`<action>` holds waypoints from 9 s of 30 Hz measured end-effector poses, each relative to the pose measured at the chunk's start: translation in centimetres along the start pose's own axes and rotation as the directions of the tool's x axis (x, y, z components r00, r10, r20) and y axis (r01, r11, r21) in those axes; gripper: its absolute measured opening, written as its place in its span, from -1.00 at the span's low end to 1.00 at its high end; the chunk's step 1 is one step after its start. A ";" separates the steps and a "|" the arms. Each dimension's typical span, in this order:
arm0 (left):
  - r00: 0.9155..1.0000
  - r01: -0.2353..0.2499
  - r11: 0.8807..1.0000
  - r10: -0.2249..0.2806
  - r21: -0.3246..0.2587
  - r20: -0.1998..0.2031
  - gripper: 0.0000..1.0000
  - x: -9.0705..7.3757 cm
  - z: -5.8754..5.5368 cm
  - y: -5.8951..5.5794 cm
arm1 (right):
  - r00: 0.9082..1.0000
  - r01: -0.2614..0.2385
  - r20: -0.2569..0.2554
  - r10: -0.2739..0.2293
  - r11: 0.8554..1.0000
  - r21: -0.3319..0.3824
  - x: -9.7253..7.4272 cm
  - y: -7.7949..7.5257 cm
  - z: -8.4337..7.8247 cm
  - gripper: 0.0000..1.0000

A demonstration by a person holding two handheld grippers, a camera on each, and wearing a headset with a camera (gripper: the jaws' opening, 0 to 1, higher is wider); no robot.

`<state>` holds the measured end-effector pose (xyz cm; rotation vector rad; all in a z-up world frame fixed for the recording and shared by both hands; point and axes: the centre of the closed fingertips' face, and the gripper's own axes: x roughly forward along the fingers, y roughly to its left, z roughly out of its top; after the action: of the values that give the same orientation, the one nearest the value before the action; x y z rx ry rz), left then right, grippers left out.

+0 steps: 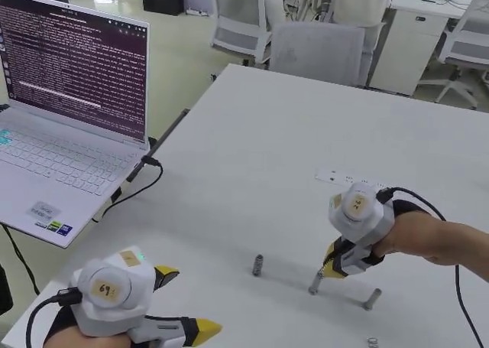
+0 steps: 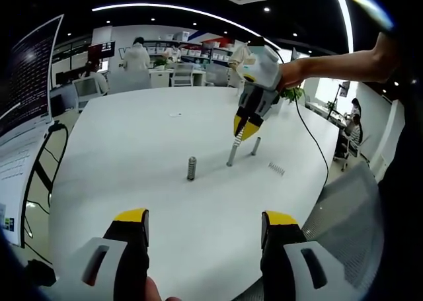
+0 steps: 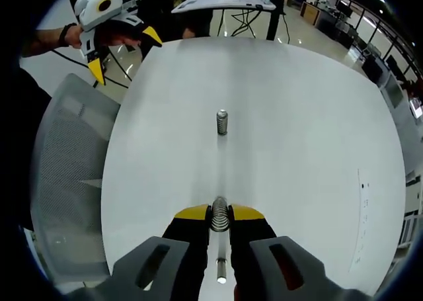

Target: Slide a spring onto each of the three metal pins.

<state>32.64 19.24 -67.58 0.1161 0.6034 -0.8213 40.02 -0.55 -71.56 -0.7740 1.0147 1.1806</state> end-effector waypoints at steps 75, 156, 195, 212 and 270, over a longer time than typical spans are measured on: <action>1.000 -0.013 1.000 0.013 -0.007 -0.006 0.28 -0.6 -0.3 0.3 | 0.997 0.012 -0.076 -0.012 1.000 -0.006 2.7 0.2 -1.7 -0.49; 0.998 0.064 0.997 -0.065 0.051 0.008 0.34 1.4 2.4 -1.8 | 0.822 0.158 0.324 -0.468 0.734 0.661 -9.8 6.4 -11.6 0.42; 0.993 0.116 0.989 -0.115 0.096 -0.013 0.33 2.9 3.0 -3.4 | 0.814 0.111 0.313 -0.489 0.661 0.742 -7.7 12.9 -14.2 0.54; 0.960 0.279 0.934 -0.268 0.224 -0.078 0.30 7.0 4.2 -9.0 | 0.808 0.106 0.316 -0.498 0.649 0.753 -7.9 13.6 -14.3 0.54; 0.733 0.677 0.398 -0.447 0.619 -0.514 0.05 20.6 1.7 -22.3 | 0.810 0.055 0.331 -0.483 0.625 0.779 -7.1 16.8 -14.8 0.42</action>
<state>28.27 -10.06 -74.55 0.8983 0.4898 -1.7663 19.93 -12.59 -70.03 0.0744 0.7659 0.5317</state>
